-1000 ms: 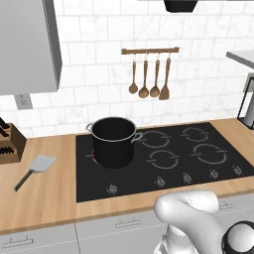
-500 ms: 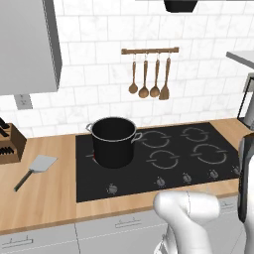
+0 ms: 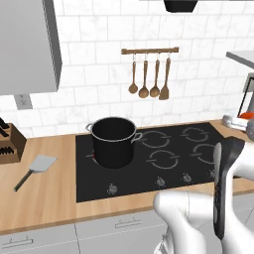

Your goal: Put the tomato and squash in the pot. Retrieve the spatula and lightly stir the vegetables in the pot.

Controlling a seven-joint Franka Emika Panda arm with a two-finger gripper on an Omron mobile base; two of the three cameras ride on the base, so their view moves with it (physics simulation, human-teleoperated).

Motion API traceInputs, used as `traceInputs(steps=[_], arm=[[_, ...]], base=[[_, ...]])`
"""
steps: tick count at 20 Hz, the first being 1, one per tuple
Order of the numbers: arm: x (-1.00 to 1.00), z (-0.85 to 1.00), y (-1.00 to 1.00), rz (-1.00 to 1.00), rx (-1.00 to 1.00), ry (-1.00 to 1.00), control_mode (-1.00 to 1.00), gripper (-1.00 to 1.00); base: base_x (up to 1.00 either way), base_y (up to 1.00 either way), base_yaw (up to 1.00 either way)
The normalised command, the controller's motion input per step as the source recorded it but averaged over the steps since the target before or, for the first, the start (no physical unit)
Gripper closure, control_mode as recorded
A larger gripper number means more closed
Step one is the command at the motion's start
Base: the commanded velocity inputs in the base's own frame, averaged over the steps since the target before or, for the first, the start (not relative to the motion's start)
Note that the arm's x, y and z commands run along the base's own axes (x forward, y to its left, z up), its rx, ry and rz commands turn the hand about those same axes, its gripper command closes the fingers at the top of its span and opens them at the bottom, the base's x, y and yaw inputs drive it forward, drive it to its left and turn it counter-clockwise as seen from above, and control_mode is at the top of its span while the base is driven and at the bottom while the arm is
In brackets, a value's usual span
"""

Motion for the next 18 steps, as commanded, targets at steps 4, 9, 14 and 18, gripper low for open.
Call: traceInputs(steps=[4, 9, 14, 18], arm=[[0.13, 0.59, 0.93, 0.30, -0.01, -0.01, -1.00, 1.00], [0.26, 0.43, 0.94, 0.33, 0.00, 0.00, -1.00, 1.00], [0.30, 0.22, 0.90, 0.29, 0.00, 0.03, -1.00, 1.00], [0.43, 0.00, 0.53, 0.15, 0.00, 0.00, -1.00, 1.00]], base=[[0.00, 0.00, 0.00], [0.00, 0.00, 0.00], [0.00, 0.00, 0.00], [0.00, 0.00, 0.00]])
